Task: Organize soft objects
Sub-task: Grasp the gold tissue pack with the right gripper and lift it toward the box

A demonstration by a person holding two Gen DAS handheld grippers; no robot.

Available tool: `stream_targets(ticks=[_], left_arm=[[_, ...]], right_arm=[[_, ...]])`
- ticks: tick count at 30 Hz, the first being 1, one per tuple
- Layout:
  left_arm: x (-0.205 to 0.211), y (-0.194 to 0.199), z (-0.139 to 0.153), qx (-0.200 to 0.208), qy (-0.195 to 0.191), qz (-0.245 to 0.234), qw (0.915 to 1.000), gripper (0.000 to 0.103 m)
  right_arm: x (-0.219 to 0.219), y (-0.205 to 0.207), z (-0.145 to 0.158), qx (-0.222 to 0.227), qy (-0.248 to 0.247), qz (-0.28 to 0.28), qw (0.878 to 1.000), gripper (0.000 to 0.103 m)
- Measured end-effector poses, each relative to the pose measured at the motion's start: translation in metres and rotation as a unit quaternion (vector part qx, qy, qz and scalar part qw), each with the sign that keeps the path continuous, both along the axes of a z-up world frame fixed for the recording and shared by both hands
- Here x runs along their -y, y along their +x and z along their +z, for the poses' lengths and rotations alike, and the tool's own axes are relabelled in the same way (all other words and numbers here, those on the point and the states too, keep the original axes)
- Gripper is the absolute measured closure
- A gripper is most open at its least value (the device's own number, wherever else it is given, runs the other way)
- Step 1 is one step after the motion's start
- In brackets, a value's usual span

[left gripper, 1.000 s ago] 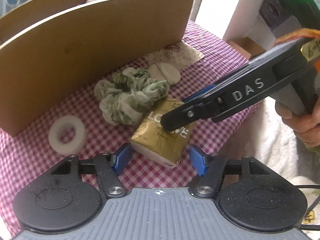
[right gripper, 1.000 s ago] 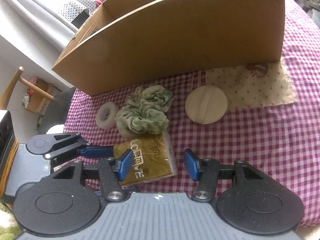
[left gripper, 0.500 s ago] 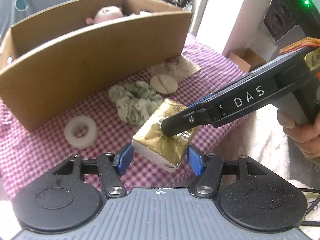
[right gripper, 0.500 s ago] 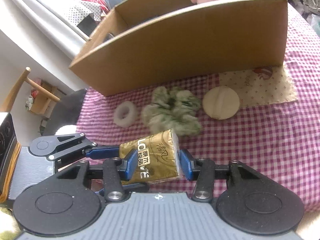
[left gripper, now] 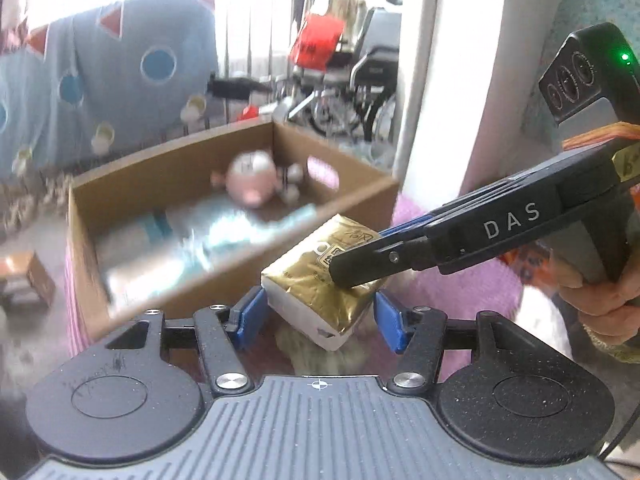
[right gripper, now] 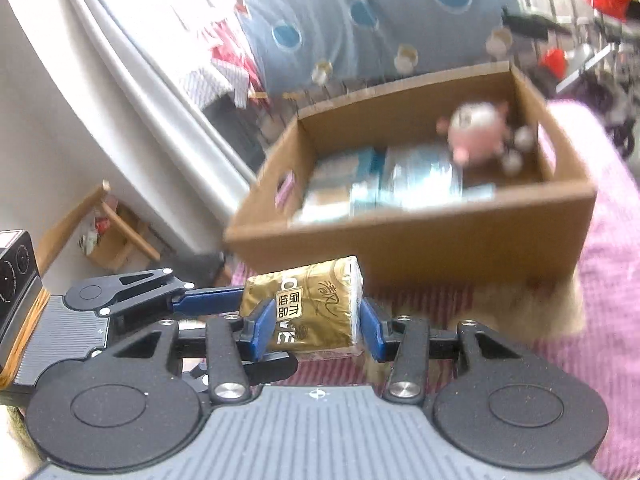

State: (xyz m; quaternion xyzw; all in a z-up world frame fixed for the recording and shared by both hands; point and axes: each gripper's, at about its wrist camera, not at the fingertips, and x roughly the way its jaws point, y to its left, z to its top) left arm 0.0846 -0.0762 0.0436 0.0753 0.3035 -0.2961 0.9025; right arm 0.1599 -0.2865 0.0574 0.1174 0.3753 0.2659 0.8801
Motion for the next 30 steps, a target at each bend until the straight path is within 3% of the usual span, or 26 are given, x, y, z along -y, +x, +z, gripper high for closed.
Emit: stream_targets(ticks=[5,10,17,22,30], left_arm=[[0.018,0.040,0.023,0.021,0.014,-0.014,0.9996,0.044],[0.043,0.118,0.022,-0.025,0.034,-0.028,0.9987,0.044],[0.070,0.215,-0.023,-0.143,0.035,-0.034,0.9885,0.044],[0.081,0.249,-0.048,-0.185,0.050,-0.034,0.9809,0.044],[0.088,0.269,-0.069,-0.223,0.056,-0.030,0.9728,0.044]], right_arm=[[0.013,0.041,0.030,0.024,-0.013,-0.005,1.000,0.053],[0.027,0.116,0.033,-0.016,-0.033,-0.010,0.999,0.053],[0.036,0.212,-0.006,-0.102,-0.098,-0.018,0.990,0.053],[0.028,0.254,-0.032,-0.137,-0.152,-0.005,0.979,0.053],[0.017,0.284,-0.057,-0.162,-0.212,0.006,0.964,0.055]])
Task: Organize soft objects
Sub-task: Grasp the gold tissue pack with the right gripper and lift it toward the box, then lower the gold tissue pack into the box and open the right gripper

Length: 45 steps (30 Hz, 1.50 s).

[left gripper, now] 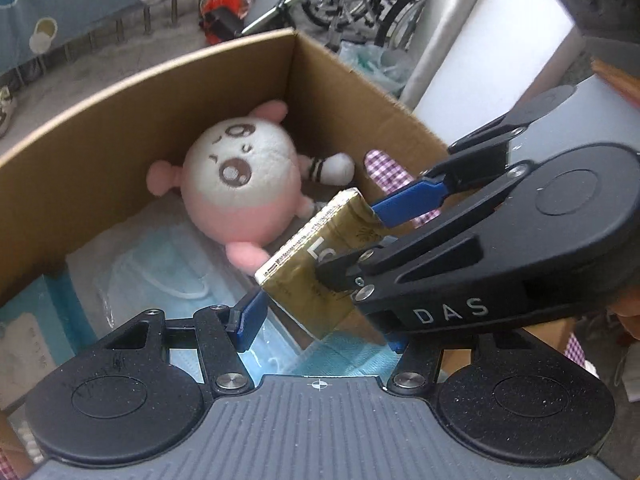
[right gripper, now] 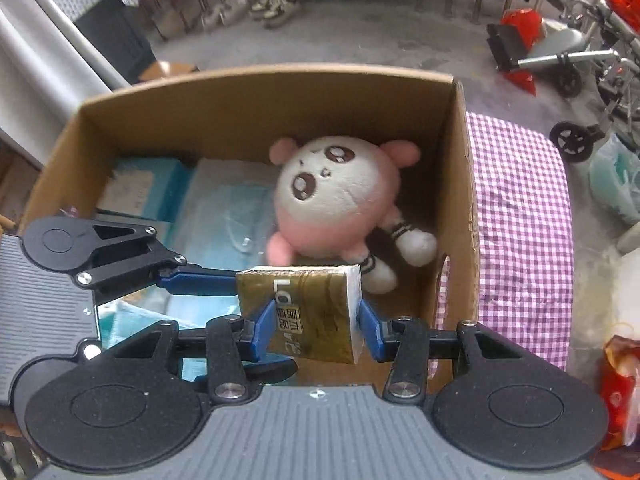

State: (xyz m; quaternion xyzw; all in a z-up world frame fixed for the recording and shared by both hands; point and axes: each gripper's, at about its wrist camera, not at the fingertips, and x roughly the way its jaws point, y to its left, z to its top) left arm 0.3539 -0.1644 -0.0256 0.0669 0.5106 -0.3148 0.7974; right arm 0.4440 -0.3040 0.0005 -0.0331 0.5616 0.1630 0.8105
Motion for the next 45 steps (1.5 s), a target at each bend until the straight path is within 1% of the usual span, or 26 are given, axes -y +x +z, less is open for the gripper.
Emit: stream_targets(ticks=[3,5,7,11,15,16,18,19,21,23,24,26,28,32,37,42,45], left_arm=[[-0.001,0.006,-0.006,-0.015,0.001,0.006,0.9999,0.044],[-0.004,0.013,-0.010,-0.033,-0.005,0.013,0.9994,0.044],[-0.006,0.016,-0.013,-0.045,-0.006,0.019,0.9988,0.044],[-0.007,0.016,-0.009,-0.039,-0.009,0.022,0.9989,0.041],[-0.013,0.012,-0.002,-0.031,-0.010,0.028,0.9991,0.039],[-0.016,0.011,0.000,-0.030,-0.009,0.033,0.9990,0.037],[-0.023,0.006,0.006,-0.026,-0.012,0.040,0.9988,0.031],[-0.027,0.003,0.010,-0.021,-0.015,0.044,0.9987,0.026],[-0.040,-0.005,0.021,-0.006,-0.019,0.057,0.9982,0.023],[-0.053,-0.012,0.034,0.010,-0.027,0.074,0.9969,0.018],[-0.060,-0.017,0.040,0.018,-0.034,0.083,0.9958,0.016],[-0.076,-0.027,0.053,0.038,-0.052,0.103,0.9926,0.010],[-0.092,-0.038,0.067,0.062,-0.070,0.119,0.9885,0.005],[-0.116,-0.062,0.087,0.106,-0.104,0.147,0.9779,0.002],[-0.133,-0.090,0.094,0.129,-0.138,0.161,0.9686,0.002],[-0.140,-0.108,0.097,0.165,-0.142,0.173,0.9606,0.001],[-0.146,-0.120,0.100,0.178,-0.152,0.176,0.9560,0.001]], right_arm=[[-0.004,0.004,0.000,0.002,-0.006,0.003,1.000,0.055],[-0.006,0.009,-0.002,0.001,-0.009,0.005,1.000,0.055],[-0.007,0.013,-0.004,-0.010,-0.009,0.003,1.000,0.055],[-0.008,0.018,-0.003,-0.021,-0.006,0.000,1.000,0.052],[-0.010,0.020,-0.001,-0.017,-0.004,-0.002,1.000,0.049],[-0.009,0.020,0.000,-0.016,-0.003,-0.004,1.000,0.049],[-0.008,0.021,0.003,-0.011,0.002,-0.008,1.000,0.048],[-0.007,0.021,0.005,-0.005,0.004,-0.013,1.000,0.047],[-0.001,0.021,0.010,0.010,0.013,-0.024,1.000,0.047],[0.005,0.019,0.015,0.023,0.029,-0.029,0.999,0.048],[0.007,0.018,0.016,0.026,0.034,-0.030,0.999,0.048],[0.008,0.016,0.017,0.029,0.045,-0.026,0.998,0.053],[0.005,0.016,0.013,0.026,0.043,-0.021,0.998,0.054],[-0.006,0.019,-0.005,0.015,0.024,-0.020,0.999,0.055],[-0.015,0.028,-0.031,-0.009,0.001,-0.030,1.000,0.055],[-0.023,0.026,-0.031,0.010,-0.027,-0.030,0.999,0.055],[-0.019,0.016,-0.016,0.030,-0.009,-0.036,0.999,0.055]])
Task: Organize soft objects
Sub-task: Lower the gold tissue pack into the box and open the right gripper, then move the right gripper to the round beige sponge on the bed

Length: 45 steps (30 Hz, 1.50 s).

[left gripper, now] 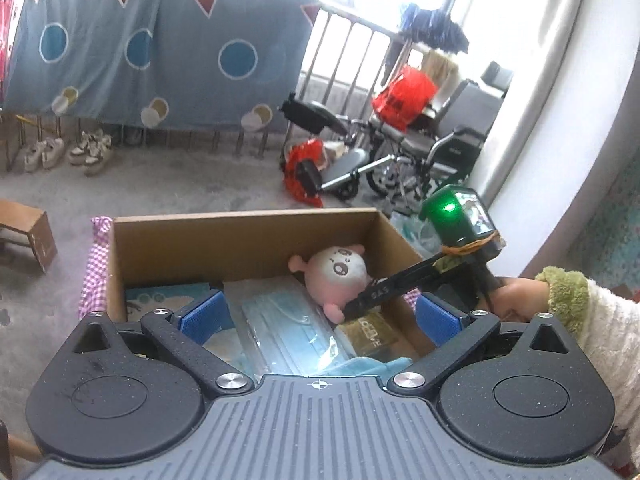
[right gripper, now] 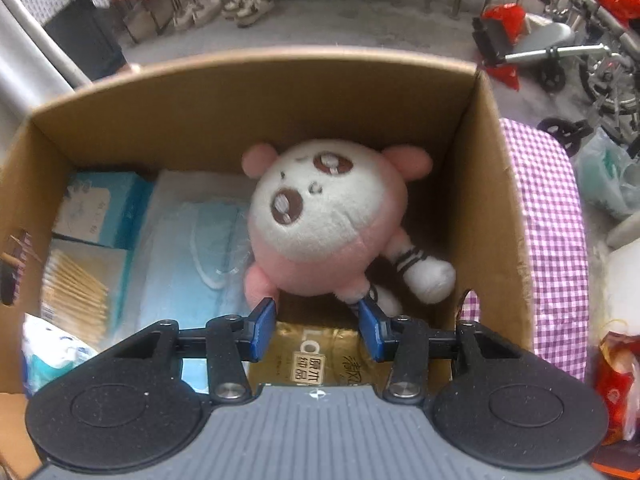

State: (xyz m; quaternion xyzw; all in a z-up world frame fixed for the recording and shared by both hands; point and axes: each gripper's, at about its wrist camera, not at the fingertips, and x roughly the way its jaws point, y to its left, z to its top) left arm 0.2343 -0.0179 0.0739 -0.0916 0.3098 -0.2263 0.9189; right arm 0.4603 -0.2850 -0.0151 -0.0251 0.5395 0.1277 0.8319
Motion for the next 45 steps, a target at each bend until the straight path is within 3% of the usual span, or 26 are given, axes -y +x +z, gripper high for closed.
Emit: stream_targets(ticks=[4,9,16,21,25,30,36,38,42,45], left_arm=[[-0.010,-0.021,0.010,0.031,-0.022,-0.001,0.9993,0.001],[-0.020,-0.053,0.016,0.060,-0.049,-0.011,0.9969,0.000],[-0.023,-0.092,-0.003,0.042,-0.033,-0.034,0.9980,0.000],[-0.019,-0.106,-0.042,-0.012,-0.004,-0.025,0.9996,0.000],[0.001,-0.109,-0.073,-0.046,0.015,-0.041,0.9979,0.000],[0.051,-0.104,-0.100,-0.030,0.046,-0.106,0.9928,0.001],[0.117,-0.091,-0.132,-0.005,0.132,-0.181,0.9746,0.009],[0.133,-0.085,-0.142,-0.006,0.157,-0.199,0.9673,0.019],[0.155,-0.079,-0.158,-0.006,0.197,-0.223,0.9546,0.027],[0.162,-0.077,-0.166,-0.004,0.222,-0.229,0.9477,0.039]], right_arm=[[0.015,-0.035,0.044,0.050,0.054,0.000,0.997,0.053],[0.040,-0.122,0.102,0.132,0.123,0.004,0.984,0.051],[0.071,-0.249,0.132,0.219,0.185,-0.003,0.958,0.045],[0.080,-0.296,0.100,0.209,0.222,-0.044,0.951,0.044],[0.070,-0.305,0.055,0.188,0.194,-0.083,0.959,0.044],[0.065,-0.291,0.006,0.143,0.188,-0.111,0.965,0.050],[0.074,-0.275,-0.026,0.104,0.213,-0.138,0.962,0.055],[0.078,-0.277,-0.036,0.091,0.227,-0.147,0.959,0.062],[0.086,-0.275,-0.054,0.064,0.248,-0.159,0.953,0.067],[0.089,-0.273,-0.064,0.047,0.255,-0.163,0.952,0.069]])
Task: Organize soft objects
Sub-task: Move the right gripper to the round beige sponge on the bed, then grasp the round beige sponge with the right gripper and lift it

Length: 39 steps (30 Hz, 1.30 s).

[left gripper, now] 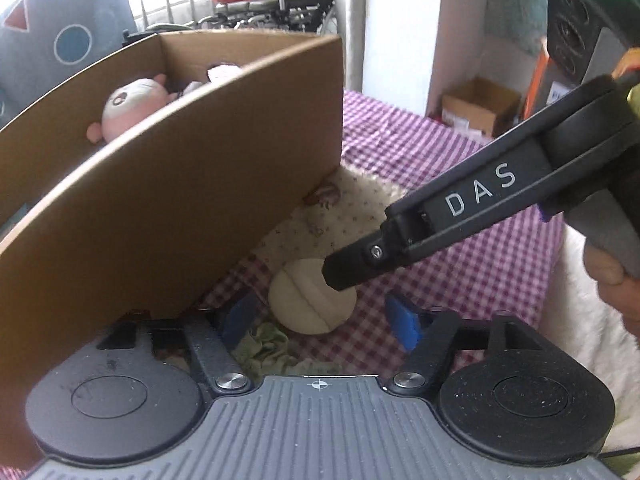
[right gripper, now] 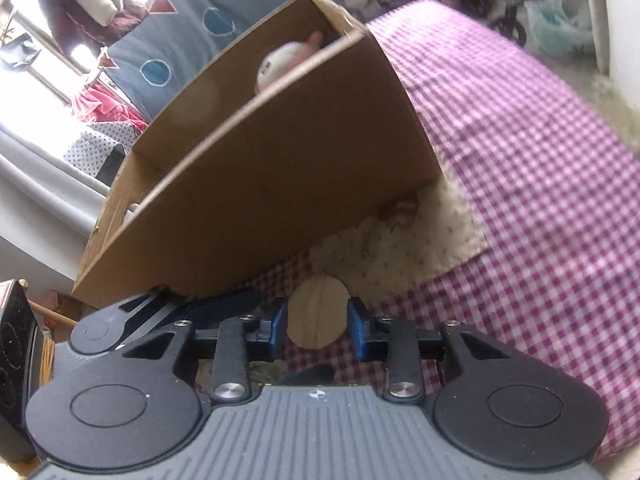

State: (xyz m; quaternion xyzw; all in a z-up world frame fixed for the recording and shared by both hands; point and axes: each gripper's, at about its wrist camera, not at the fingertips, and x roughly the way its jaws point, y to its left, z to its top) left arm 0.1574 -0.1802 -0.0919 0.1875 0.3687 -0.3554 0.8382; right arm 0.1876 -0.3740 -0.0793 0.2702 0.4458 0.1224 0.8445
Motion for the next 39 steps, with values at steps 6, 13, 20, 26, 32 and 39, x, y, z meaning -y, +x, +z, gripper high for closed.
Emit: stream_targets(ticks=[6,13,20,26,32,39], left_arm=[[-0.002,0.004,-0.008,-0.013,0.000,-0.003,0.9999,0.048],[-0.017,0.006,-0.009,-0.021,-0.025,0.006,0.9994,0.054],[-0.020,0.004,-0.003,-0.017,-0.033,0.018,0.9991,0.067],[-0.021,0.000,0.007,-0.015,-0.046,0.015,0.9987,0.078],[-0.029,-0.025,0.041,0.021,-0.053,0.010,0.9983,0.078],[-0.035,-0.057,0.092,0.097,-0.066,0.006,0.9931,0.078]], right_arm=[[0.007,0.005,-0.015,-0.020,0.022,-0.002,1.000,0.074],[0.006,0.017,-0.021,-0.028,0.081,0.008,0.996,0.074],[0.006,0.021,-0.026,-0.024,0.083,-0.013,0.996,0.090],[-0.003,0.018,-0.014,-0.001,0.077,-0.009,0.997,0.096],[-0.008,0.000,0.021,0.036,0.070,0.006,0.997,0.096],[-0.011,-0.020,0.077,0.110,0.058,0.031,0.992,0.096]])
